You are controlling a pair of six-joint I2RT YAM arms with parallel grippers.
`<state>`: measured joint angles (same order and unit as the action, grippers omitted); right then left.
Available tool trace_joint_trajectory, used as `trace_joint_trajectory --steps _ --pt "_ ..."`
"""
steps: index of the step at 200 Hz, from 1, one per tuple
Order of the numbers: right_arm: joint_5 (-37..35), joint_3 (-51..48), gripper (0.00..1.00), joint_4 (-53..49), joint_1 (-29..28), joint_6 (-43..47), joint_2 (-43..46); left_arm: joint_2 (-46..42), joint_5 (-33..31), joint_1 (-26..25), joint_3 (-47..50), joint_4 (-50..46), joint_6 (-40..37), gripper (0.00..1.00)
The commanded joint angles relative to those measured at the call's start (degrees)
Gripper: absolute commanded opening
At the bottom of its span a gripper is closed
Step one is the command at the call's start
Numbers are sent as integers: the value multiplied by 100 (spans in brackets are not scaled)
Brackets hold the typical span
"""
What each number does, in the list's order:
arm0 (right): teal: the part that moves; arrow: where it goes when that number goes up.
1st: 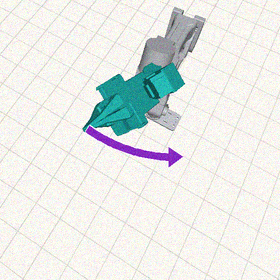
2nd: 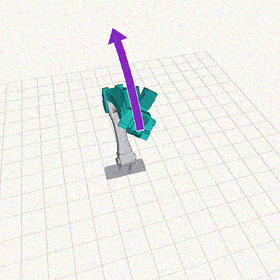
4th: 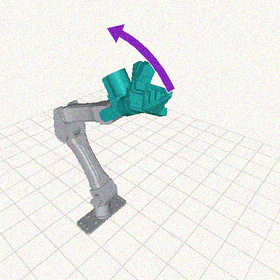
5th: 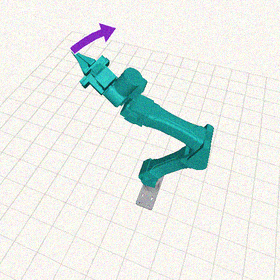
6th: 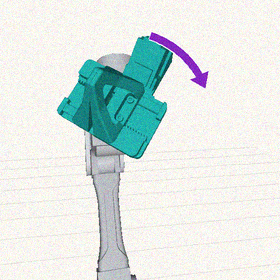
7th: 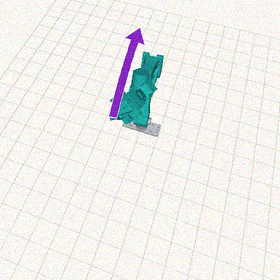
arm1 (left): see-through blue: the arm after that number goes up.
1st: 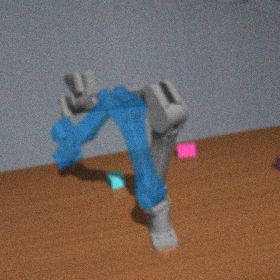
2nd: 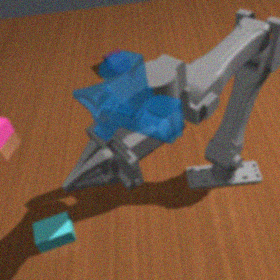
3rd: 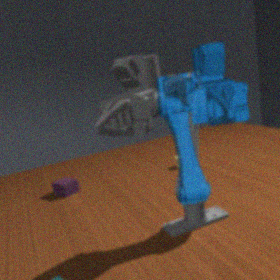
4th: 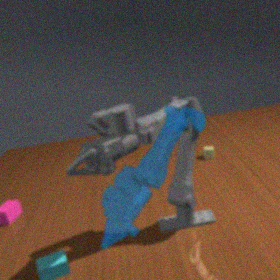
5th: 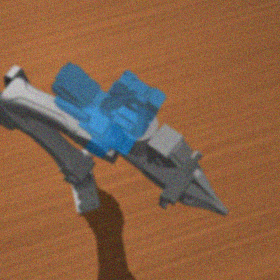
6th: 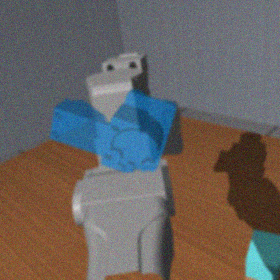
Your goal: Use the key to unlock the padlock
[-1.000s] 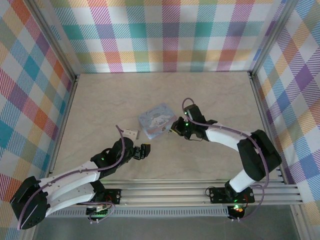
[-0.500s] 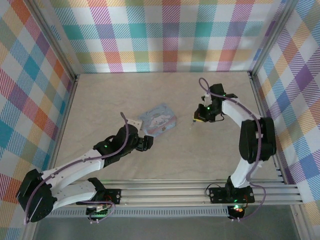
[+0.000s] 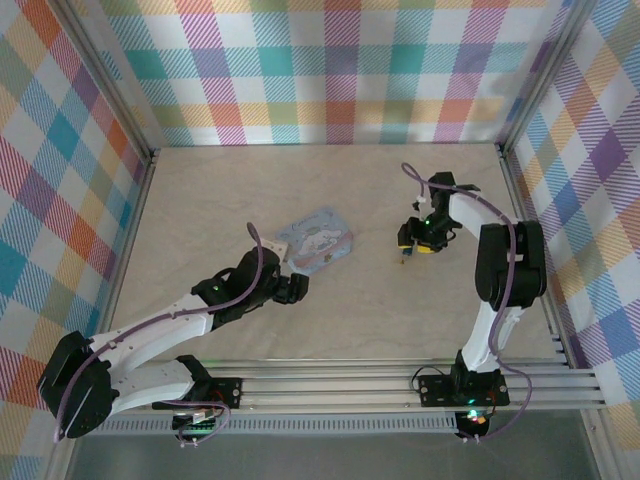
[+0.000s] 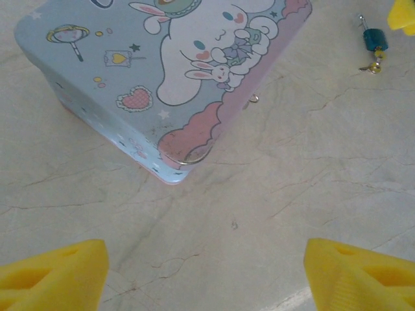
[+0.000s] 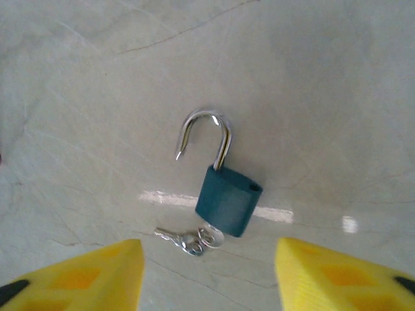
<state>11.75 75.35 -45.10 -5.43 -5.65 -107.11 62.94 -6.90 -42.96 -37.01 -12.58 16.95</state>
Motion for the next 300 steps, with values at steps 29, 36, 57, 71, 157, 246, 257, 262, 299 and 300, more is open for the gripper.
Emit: trace_joint_trajectory --steps 29,36,57,71,157,246,257,262,299,300 --pt "-382 -1071 89 1109 -26 -18 1870 -110 -226 792 -763 -575 -562 100" --pt "-474 -1395 91 1441 -27 -66 2219 -135 -284 844 -899 -579 -768 100" --pt "-850 -2429 97 2550 -33 -242 3363 -328 -663 904 -1026 -65 -1306 100" --pt "-1119 -3108 100 3191 -28 -323 4059 -389 -911 1050 -929 440 -1597 100" --pt "-2362 -5835 100 7204 -27 -6 4552 570 -1468 2547 1160 4176 -2680 100" --pt "-2159 -6273 100 10601 -2 692 2716 2473 -523 3637 2108 7244 -1913 100" --pt "-2184 -6317 100 11122 -2 693 2294 2668 -444 3639 1924 7107 -1956 100" --pt "-2198 -6322 100 11339 6 695 2081 2600 -374 3640 1789 6698 -1971 100" --pt "-2468 -5606 100 10233 75 522 1870 2688 216 3927 1267 5863 -1861 100" --pt "-2472 -5560 100 10171 76 517 1861 2688 216 3927 1267 5863 -1862 100"
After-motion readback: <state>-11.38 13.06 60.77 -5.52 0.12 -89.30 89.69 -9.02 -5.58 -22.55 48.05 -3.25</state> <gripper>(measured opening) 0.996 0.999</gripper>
